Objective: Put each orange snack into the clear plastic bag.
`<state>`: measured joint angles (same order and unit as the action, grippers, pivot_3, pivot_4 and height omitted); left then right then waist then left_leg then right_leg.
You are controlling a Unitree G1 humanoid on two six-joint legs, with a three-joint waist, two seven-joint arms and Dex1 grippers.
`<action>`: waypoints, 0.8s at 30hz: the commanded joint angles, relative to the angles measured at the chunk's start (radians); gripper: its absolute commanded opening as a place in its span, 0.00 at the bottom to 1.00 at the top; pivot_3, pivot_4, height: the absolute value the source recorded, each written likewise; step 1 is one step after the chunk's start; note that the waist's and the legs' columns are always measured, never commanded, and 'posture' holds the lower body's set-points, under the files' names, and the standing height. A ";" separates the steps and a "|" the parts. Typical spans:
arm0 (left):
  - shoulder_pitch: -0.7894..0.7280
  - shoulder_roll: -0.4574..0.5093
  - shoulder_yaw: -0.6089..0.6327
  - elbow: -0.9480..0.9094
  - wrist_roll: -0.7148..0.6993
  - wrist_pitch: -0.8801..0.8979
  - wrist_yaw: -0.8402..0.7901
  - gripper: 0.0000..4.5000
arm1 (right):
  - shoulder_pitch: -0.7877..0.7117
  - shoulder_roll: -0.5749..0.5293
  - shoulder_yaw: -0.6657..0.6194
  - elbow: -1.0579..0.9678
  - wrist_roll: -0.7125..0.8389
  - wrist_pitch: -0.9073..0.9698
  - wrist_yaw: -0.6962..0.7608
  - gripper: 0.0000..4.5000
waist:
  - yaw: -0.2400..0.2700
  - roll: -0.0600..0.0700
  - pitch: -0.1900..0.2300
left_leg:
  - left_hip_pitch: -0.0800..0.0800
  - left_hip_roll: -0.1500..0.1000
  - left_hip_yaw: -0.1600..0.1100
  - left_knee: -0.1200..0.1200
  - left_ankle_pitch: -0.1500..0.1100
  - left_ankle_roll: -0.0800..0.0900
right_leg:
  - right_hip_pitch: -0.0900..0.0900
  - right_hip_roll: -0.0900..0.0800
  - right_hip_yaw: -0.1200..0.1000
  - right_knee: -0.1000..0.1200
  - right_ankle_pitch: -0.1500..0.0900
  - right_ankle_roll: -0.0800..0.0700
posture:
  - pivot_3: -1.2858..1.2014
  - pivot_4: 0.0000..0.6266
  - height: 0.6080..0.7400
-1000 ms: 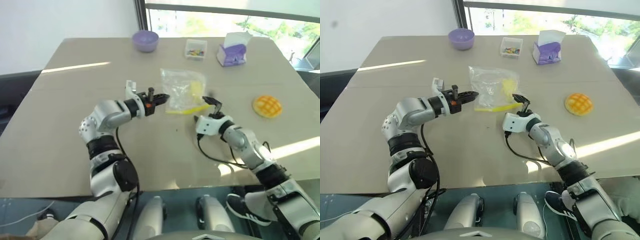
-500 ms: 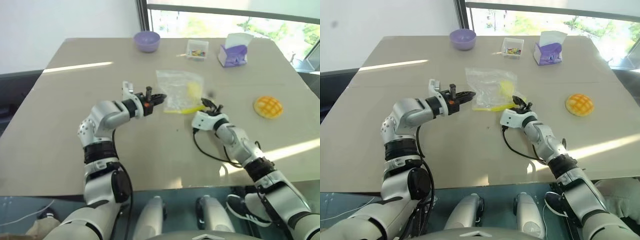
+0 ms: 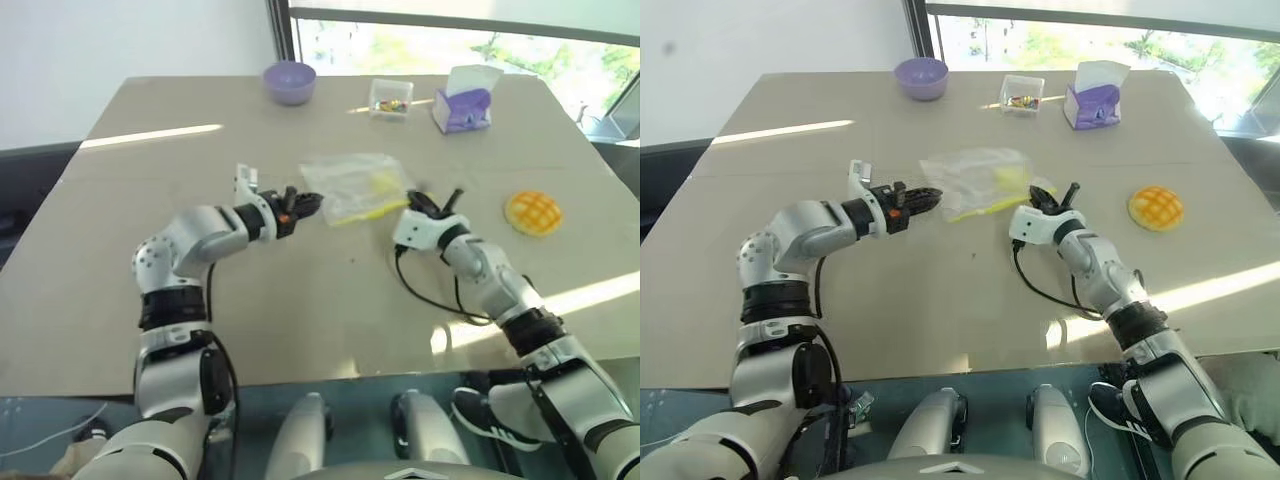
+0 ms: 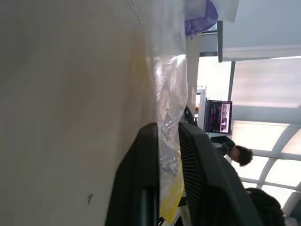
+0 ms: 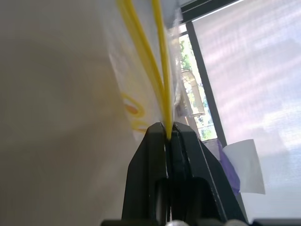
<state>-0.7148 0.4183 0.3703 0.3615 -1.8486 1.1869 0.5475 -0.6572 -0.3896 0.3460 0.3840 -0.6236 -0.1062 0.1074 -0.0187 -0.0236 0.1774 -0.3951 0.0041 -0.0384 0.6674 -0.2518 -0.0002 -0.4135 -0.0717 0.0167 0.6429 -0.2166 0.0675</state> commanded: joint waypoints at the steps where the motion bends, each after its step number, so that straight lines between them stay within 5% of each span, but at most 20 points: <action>1: 0.020 0.073 -0.035 -0.083 0.079 0.060 -0.159 0.54 | -0.034 -0.007 -0.032 -0.057 0.024 0.008 0.025 0.00 | 0.000 0.000 0.000 | 0.000 0.000 0.000 0.000 0.000 0.000 | 0.000 0.000 0.000 0.000 0.000 0.000 | 0.52 0.24 1.00; 2: 0.034 0.118 -0.065 -0.132 0.155 0.074 -0.242 0.61 | -0.037 -0.007 -0.034 -0.062 0.028 0.010 0.034 0.00 | -0.001 0.000 0.000 | 0.000 0.000 0.000 0.000 0.000 0.000 | 0.000 0.000 0.000 0.000 0.000 0.000 | 0.52 0.24 1.00; 6: 0.094 0.334 -0.281 -0.466 0.642 -0.193 -0.766 0.61 | -0.048 -0.001 -0.045 -0.080 0.064 0.040 0.097 0.00 | -0.009 0.001 0.001 | -0.002 0.000 0.000 -0.003 0.000 0.000 | -0.002 0.000 0.000 -0.001 0.000 0.000 | 0.52 0.24 1.00; 11: 0.121 0.419 -0.447 -0.614 0.972 -0.452 -1.085 0.61 | -0.056 0.005 -0.035 -0.114 0.061 0.084 0.142 0.00 | -0.006 0.001 0.001 | -0.001 0.000 0.002 -0.006 0.000 0.000 | -0.002 0.000 0.001 -0.004 0.000 0.000 | 0.52 0.24 1.00; 17: 0.133 0.449 -0.594 -0.684 1.262 -0.567 -1.223 0.61 | -0.052 0.026 -0.032 -0.161 0.060 0.139 0.173 0.00 | -0.015 0.001 0.001 | -0.002 0.002 0.003 -0.009 -0.001 0.001 | -0.004 0.001 0.002 -0.005 0.000 0.000 | 0.52 0.24 1.00; 24: 0.095 0.356 -0.631 -0.633 1.420 -0.535 -1.186 0.61 | -0.050 0.038 -0.025 -0.189 0.053 0.166 0.187 0.00 | -0.019 0.002 0.001 | -0.002 0.002 0.003 -0.009 -0.003 0.005 | -0.005 0.001 0.002 -0.004 0.000 0.000 | 0.52 0.24 1.00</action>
<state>-0.5933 0.7818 -0.2566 -0.2725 -0.4692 0.6486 -0.6556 -0.6843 -0.3529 0.3352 0.2448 -0.5743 0.0583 0.2968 -0.0377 -0.0220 0.1788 -0.3975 0.0058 -0.0350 0.6582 -0.2545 0.0048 -0.4188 -0.0708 0.0184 0.6389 -0.2170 0.0675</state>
